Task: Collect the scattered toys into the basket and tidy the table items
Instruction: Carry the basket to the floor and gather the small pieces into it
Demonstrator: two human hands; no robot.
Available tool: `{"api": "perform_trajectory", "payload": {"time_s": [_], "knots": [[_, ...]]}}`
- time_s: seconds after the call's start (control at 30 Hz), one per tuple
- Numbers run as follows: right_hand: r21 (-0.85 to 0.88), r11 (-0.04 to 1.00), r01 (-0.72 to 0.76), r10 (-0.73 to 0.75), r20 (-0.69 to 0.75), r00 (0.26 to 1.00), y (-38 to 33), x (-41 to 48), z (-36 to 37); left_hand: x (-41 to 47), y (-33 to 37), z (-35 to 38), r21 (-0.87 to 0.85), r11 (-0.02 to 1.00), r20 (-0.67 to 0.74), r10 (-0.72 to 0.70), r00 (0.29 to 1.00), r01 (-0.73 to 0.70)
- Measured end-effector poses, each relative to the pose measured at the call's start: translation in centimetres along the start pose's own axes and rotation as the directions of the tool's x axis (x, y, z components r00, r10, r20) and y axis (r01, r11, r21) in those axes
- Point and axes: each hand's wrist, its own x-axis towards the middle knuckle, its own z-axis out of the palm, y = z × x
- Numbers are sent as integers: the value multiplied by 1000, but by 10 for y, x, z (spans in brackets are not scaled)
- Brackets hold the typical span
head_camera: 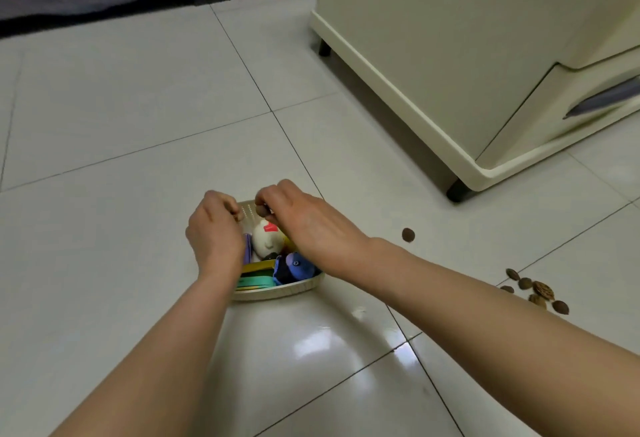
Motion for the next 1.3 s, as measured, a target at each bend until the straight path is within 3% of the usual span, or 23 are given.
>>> {"api": "perform_trajectory", "payload": {"time_s": [0.23,0.43,0.53,0.63,0.73,0.8,0.87,0.93,1.03,1.1,1.2,1.3], "knots": [[-53,997,61,-62,-17,998,12,11,18,11,-10,-13,-97,994,57,-36,998,41],[142,986,-91,89,21,996,11,-12,7,11,-14,-23,-20,997,117,77,990,-75],[237,964,-118,149,-117,982,19,-37,-2,0,-9,-19,-44,985,157,171,973,-166],[205,971,-126,178,-263,948,39,-80,-2,-23,1,-6,19,897,280,420,863,-442],[99,962,-254,270,-227,936,71,-147,11,-65,4,27,46,701,537,583,610,-711],[26,929,-369,368,-179,913,94,-206,19,-101,-8,58,-1,590,743,541,395,-808],[-18,873,-487,480,-141,866,111,-260,25,-129,-31,81,2,481,871,430,238,-877],[-57,799,-598,590,-113,799,127,-309,25,-144,-59,100,97,391,924,305,228,-915],[-90,660,-746,745,-53,665,153,-369,19,-140,-91,124,264,362,928,158,338,-894],[-101,605,-790,793,-17,610,173,-393,15,-132,-97,142,306,305,922,141,361,-902],[-102,628,-771,776,10,631,201,-400,13,-126,-89,177,314,263,924,138,358,-912],[-82,702,-708,711,19,703,223,-381,10,-130,-77,212,227,222,954,144,262,-948]]}}
